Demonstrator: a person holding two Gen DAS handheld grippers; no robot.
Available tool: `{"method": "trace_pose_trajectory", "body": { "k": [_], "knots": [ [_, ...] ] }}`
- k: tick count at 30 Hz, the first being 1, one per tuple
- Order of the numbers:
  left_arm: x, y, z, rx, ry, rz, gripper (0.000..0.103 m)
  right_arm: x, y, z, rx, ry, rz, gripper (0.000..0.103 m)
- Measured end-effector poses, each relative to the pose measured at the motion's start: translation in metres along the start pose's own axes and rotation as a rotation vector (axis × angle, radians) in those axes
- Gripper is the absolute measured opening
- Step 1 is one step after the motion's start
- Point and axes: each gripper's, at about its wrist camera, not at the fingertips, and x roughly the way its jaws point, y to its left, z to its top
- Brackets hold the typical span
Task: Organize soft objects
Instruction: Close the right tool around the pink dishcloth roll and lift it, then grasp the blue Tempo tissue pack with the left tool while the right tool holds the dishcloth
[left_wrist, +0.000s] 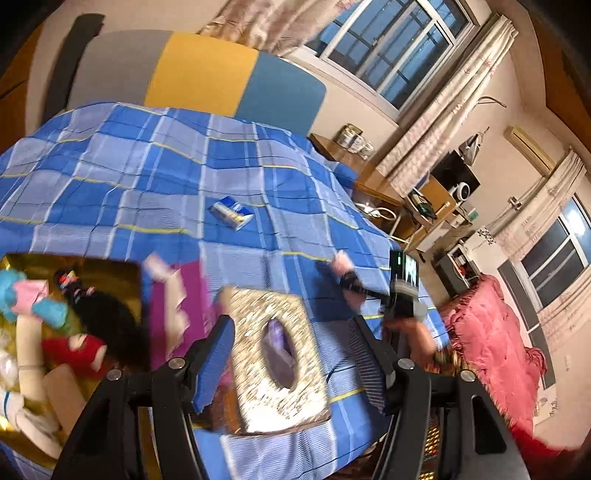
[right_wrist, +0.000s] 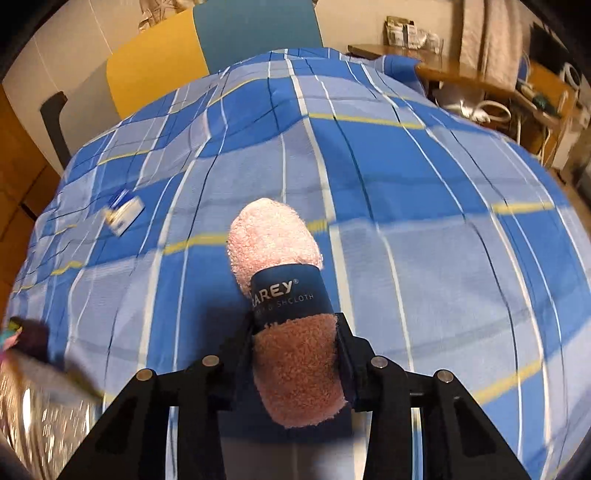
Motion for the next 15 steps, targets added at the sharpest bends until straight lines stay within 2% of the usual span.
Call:
{"method": "trace_pose_trajectory", "body": {
  "k": [2, 3, 4, 7, 10, 15],
  "knots": [
    [0.011, -0.015, 0.017, 0.034, 0.009, 0.029, 0.072, -0.006, 0.0, -0.019, 0.035, 0.024, 0.038, 0.04],
    [0.017, -0.019, 0.025, 0.022, 0.023, 0.012, 0.072, -0.005, -0.001, -0.027, 0.048, 0.033, 0.06, 0.04],
    [0.028, -0.022, 0.039, -0.008, 0.05, -0.024, 0.072, -0.004, -0.001, -0.033, 0.057, 0.04, 0.076, 0.04],
    [0.057, -0.026, 0.068, -0.095, 0.101, -0.024, 0.073, -0.001, 0.006, -0.045, 0.03, 0.03, 0.058, 0.04],
    [0.097, -0.034, 0.104, -0.087, 0.139, 0.061, 0.076, -0.004, 0.015, -0.043, -0.021, 0.026, 0.038, 0.04],
    [0.17, -0.01, 0.138, -0.227, 0.229, 0.148, 0.076, 0.0, 0.015, -0.043, -0.017, 0.051, 0.045, 0.041]
  ]
}}
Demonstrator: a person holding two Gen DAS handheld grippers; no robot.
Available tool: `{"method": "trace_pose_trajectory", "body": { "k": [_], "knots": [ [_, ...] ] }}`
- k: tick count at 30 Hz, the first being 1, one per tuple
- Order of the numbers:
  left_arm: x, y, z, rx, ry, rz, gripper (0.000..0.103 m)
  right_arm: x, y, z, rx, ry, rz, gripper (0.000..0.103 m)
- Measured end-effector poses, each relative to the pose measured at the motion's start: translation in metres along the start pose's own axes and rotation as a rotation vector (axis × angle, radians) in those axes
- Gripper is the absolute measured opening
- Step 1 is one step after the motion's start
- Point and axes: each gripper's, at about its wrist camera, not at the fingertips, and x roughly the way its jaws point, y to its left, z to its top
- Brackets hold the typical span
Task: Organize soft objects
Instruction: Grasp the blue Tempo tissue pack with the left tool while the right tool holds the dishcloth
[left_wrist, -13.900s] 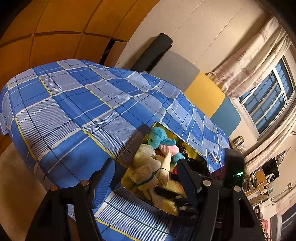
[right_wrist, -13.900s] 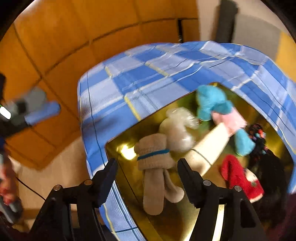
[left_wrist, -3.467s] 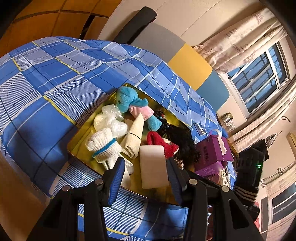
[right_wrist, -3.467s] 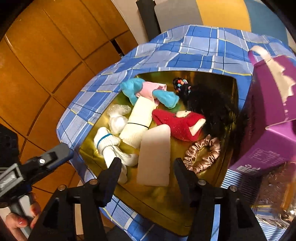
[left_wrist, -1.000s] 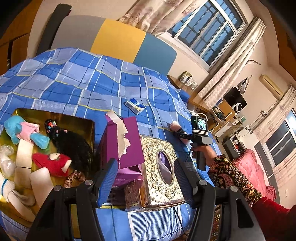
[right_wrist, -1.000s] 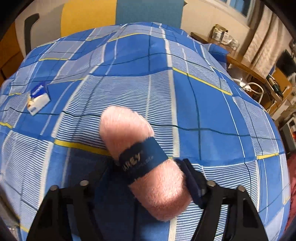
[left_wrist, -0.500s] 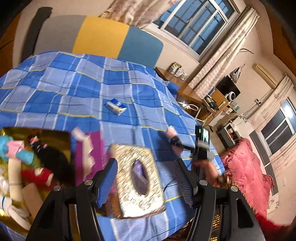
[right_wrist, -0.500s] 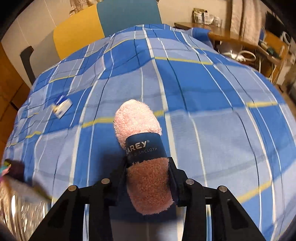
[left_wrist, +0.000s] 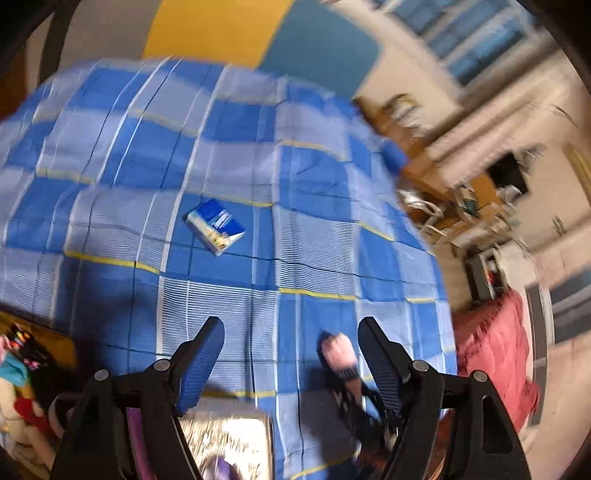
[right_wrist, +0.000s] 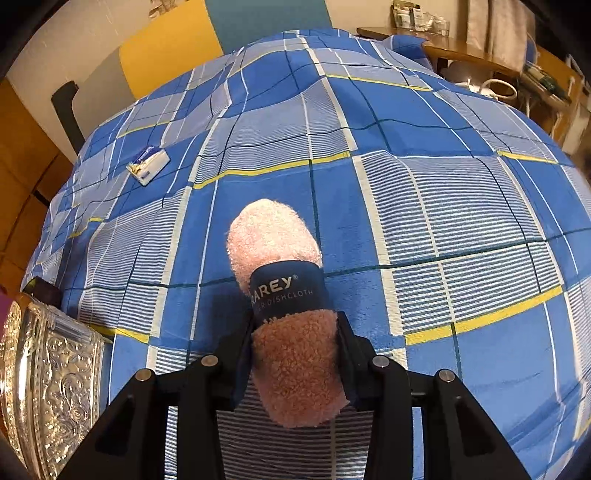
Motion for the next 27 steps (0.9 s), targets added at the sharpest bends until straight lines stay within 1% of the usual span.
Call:
{"method": "trace_pose_trajectory", "body": {
  "k": [1, 3, 4, 8, 10, 11, 17, 19, 22, 23, 25, 27],
  "knots": [
    [0.013, 0.001, 0.007, -0.02, -0.004, 0.027, 0.076, 0.0, 0.001, 0.0, -0.004, 0.004, -0.001, 0.041],
    [0.045, 0.002, 0.022, -0.029, 0.027, 0.072, 0.076, -0.001, 0.0, 0.0, 0.006, 0.02, 0.01, 0.041],
    [0.063, 0.007, 0.029, -0.06, 0.044, 0.086, 0.076, 0.0, -0.001, 0.0, 0.012, 0.028, 0.017, 0.041],
    [0.12, 0.032, 0.048, -0.211, 0.102, 0.106, 0.076, -0.001, -0.003, 0.001, 0.033, 0.053, 0.05, 0.041],
    [0.139, 0.04, 0.058, -0.252, 0.102, 0.117, 0.076, -0.003, -0.006, 0.001, 0.06, 0.065, 0.086, 0.041],
    [0.147, 0.045, 0.063, -0.276, 0.086, 0.134, 0.076, -0.003, -0.006, 0.001, 0.068, 0.067, 0.102, 0.041],
    [0.178, 0.059, 0.082, -0.327, 0.063, 0.198, 0.076, -0.005, -0.001, 0.001, 0.069, 0.074, 0.129, 0.041],
    [0.187, 0.059, 0.086, -0.314, 0.068, 0.198, 0.077, -0.005, 0.001, 0.0, 0.064, 0.077, 0.136, 0.041],
    [0.195, 0.059, 0.088, -0.287, 0.081, 0.224, 0.077, -0.006, 0.004, 0.0, 0.055, 0.077, 0.135, 0.041],
    [0.198, 0.06, 0.087, -0.282, 0.09, 0.24, 0.075, -0.007, 0.004, -0.001, 0.056, 0.079, 0.137, 0.041],
    [0.198, 0.066, 0.085, -0.294, 0.073, 0.237, 0.074, -0.007, 0.004, -0.002, 0.062, 0.083, 0.135, 0.041],
    [0.195, 0.067, 0.085, -0.276, 0.062, 0.261, 0.066, -0.006, 0.004, -0.002, 0.064, 0.088, 0.138, 0.041]
  ]
}}
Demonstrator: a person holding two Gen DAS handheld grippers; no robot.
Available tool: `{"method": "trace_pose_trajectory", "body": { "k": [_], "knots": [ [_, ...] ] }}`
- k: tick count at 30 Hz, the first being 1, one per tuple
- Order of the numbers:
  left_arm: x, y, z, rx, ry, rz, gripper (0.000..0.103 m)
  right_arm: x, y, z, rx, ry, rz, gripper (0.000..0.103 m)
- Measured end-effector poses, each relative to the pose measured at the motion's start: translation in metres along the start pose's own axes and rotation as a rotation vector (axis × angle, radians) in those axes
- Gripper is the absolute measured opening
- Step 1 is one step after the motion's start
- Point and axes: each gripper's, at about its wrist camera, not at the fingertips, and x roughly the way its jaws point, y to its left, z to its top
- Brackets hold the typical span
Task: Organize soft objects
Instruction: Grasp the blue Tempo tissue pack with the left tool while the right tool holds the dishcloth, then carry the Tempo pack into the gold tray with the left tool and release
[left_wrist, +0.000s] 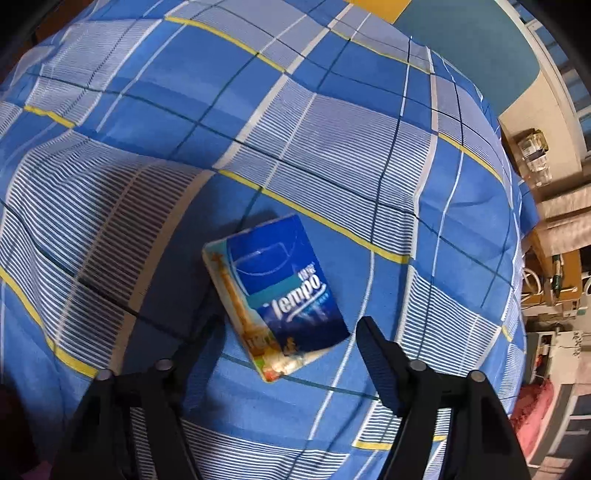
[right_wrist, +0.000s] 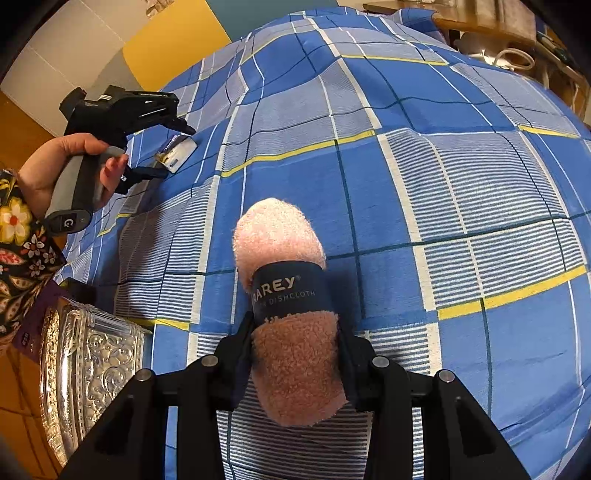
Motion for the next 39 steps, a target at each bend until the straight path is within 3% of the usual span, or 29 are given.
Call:
{"method": "trace_pose_trajectory", "body": {
  "k": [2, 12, 14, 28, 39],
  "knots": [
    [-0.003, 0.003, -0.001, 0.008, -0.006, 0.003, 0.061, 0.001, 0.001, 0.001, -0.003, 0.001, 0.001, 0.041],
    [-0.029, 0.041, -0.015, -0.058, -0.015, -0.067, 0.059, 0.007, 0.0, 0.003, -0.005, 0.003, -0.003, 0.041],
    [-0.038, 0.033, -0.019, -0.055, -0.026, -0.078, 0.059, 0.009, 0.0, 0.003, -0.005, 0.005, -0.003, 0.041],
    [-0.135, 0.055, -0.067, -0.02, -0.051, -0.225, 0.059, 0.009, 0.001, -0.002, -0.031, -0.025, -0.005, 0.041],
    [-0.24, 0.086, -0.101, 0.049, -0.115, -0.347, 0.059, 0.007, 0.003, -0.005, -0.049, -0.051, -0.023, 0.041]
  ]
}}
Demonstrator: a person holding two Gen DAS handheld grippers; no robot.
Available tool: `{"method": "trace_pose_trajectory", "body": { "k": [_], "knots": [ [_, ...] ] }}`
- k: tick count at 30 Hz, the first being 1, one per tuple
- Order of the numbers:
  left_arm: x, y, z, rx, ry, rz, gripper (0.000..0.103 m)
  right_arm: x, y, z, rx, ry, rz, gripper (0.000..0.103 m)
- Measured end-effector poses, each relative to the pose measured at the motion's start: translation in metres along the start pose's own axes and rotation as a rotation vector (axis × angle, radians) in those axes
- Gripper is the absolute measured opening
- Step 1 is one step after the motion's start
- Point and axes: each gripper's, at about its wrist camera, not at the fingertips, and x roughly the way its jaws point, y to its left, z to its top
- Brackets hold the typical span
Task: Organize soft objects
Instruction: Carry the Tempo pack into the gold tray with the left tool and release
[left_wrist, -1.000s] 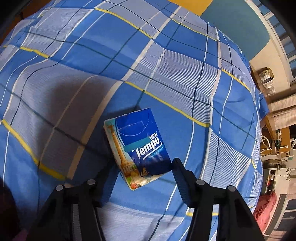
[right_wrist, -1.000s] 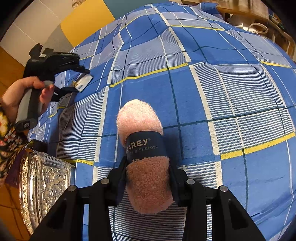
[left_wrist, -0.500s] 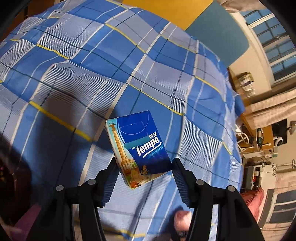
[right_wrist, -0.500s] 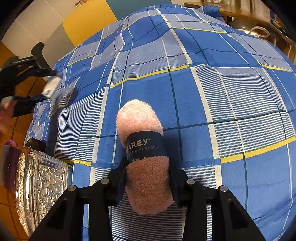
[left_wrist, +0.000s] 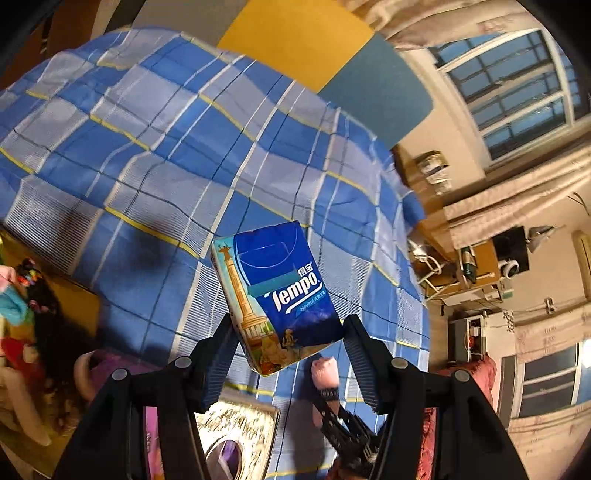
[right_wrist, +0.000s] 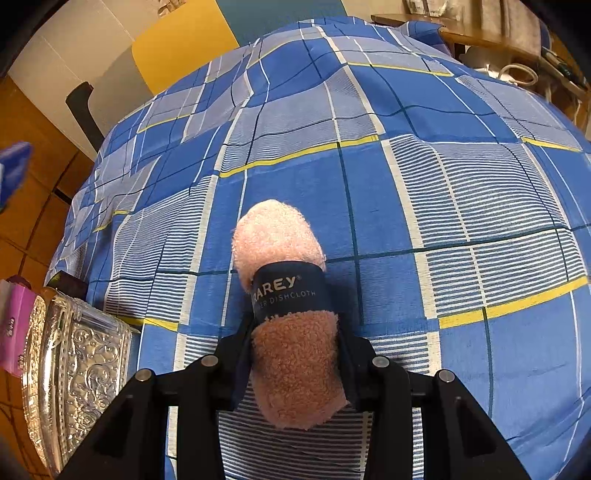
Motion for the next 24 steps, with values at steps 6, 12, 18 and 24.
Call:
{"method": "trace_pose_trajectory", "body": {
  "k": [6, 12, 18, 24],
  "knots": [
    [-0.056, 0.014, -0.015, 0.056, -0.044, -0.026, 0.059, 0.0, 0.002, -0.001, -0.022, -0.015, -0.018, 0.041],
    [-0.103, 0.046, -0.039, 0.106, -0.079, -0.07, 0.059, -0.002, 0.002, -0.003, -0.013, -0.028, -0.019, 0.041],
    [-0.123, 0.086, -0.076, 0.232, -0.079, -0.02, 0.059, -0.01, 0.002, -0.002, -0.02, -0.067, -0.018, 0.041],
    [-0.104, 0.149, -0.118, 0.24, 0.001, 0.003, 0.059, -0.025, 0.001, 0.002, -0.022, -0.121, -0.039, 0.041]
  ]
}}
